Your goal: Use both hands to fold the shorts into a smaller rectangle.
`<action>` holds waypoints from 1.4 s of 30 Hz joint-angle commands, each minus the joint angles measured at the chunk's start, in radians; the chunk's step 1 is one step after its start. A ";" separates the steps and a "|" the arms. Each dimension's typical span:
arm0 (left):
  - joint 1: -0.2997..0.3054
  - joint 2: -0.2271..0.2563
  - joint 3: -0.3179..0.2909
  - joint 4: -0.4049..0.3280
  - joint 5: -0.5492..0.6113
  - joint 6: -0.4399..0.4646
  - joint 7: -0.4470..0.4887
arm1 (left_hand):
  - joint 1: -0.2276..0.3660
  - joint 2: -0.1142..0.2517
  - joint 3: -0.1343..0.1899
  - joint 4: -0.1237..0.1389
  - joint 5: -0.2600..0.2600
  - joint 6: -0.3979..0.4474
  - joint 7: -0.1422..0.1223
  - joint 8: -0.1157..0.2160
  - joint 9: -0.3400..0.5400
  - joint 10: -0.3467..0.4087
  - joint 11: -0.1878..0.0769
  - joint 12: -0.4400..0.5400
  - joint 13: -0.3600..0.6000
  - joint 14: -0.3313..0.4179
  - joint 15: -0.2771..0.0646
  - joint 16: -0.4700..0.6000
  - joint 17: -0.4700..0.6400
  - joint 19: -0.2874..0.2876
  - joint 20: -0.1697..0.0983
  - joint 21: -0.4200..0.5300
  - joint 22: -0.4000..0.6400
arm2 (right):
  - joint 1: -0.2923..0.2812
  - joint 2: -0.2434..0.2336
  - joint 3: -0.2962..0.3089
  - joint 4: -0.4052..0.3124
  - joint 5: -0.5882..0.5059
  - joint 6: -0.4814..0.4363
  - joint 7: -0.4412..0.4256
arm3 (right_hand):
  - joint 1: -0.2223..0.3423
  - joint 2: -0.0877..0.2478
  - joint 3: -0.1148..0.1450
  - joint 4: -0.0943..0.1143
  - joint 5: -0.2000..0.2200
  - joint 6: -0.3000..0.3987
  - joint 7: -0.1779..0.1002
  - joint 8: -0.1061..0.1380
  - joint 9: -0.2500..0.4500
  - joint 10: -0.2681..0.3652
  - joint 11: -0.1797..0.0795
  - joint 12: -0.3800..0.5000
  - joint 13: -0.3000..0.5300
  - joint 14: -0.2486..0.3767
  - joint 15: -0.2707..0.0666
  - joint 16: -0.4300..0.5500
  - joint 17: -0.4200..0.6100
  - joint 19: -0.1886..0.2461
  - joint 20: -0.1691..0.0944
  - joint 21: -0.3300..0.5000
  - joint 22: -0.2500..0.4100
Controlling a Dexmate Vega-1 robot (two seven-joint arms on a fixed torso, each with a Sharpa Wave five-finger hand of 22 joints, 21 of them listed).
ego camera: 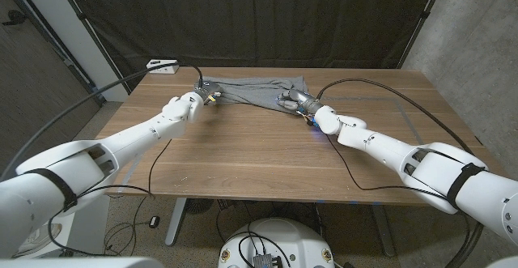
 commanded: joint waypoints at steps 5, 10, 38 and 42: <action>-0.067 -0.039 0.087 0.105 0.062 -0.042 0.104 | 0.010 -0.006 0.103 0.050 0.006 0.310 0.000 0.080 0.017 0.146 -0.022 0.034 0.014 0.086 -0.092 0.009 0.002 0.006 -0.010 0.061 0.016 | 0.015 0.005 -0.013 0.034 0.018 0.012 0.039 | -0.012 0.001 0.011 0.006 0.003 0.044 0.001 0.016 0.003 0.036 0.003 0.017 0.001 0.024 -0.047 0.013 0.004 0.011 0.004 0.010 0.006; -0.093 -0.032 0.122 0.106 0.113 -0.067 0.123 | 0.007 -0.007 0.113 0.053 0.003 0.380 0.000 0.104 0.022 0.161 -0.025 0.037 0.021 0.111 -0.113 0.013 0.002 0.014 -0.017 0.075 0.016 | 0.013 0.001 -0.014 0.027 0.019 0.013 0.041 | -0.013 0.000 0.015 0.006 0.003 0.053 0.004 0.018 0.003 0.045 0.008 0.019 0.001 0.029 -0.046 0.013 0.002 0.014 0.005 0.011 0.006; -0.228 0.067 0.217 -0.042 0.527 -0.247 0.092 | -0.012 -0.011 0.121 0.066 -0.005 0.408 -0.029 0.111 0.028 0.178 -0.044 0.037 0.033 0.142 -0.160 0.014 0.006 0.027 -0.053 0.100 0.014 | 0.011 0.001 -0.016 0.036 0.022 0.045 0.042 | -0.014 0.001 0.027 0.005 0.003 0.069 0.011 0.016 0.002 0.050 0.007 0.013 0.000 0.032 -0.047 0.015 0.004 0.019 0.005 0.013 0.006; -0.206 0.073 0.178 -0.064 0.489 -0.250 0.056 | -0.017 -0.019 0.116 0.050 -0.011 0.465 -0.024 0.132 0.032 0.251 -0.050 0.058 0.039 0.206 -0.179 0.033 0.008 0.027 -0.063 0.115 0.010 | 0.009 -0.007 -0.013 0.021 0.020 0.037 0.042 | -0.015 0.001 0.028 0.005 0.003 0.069 0.010 0.015 0.002 0.050 0.007 0.012 0.000 0.031 -0.048 0.016 0.004 0.019 0.004 0.013 0.006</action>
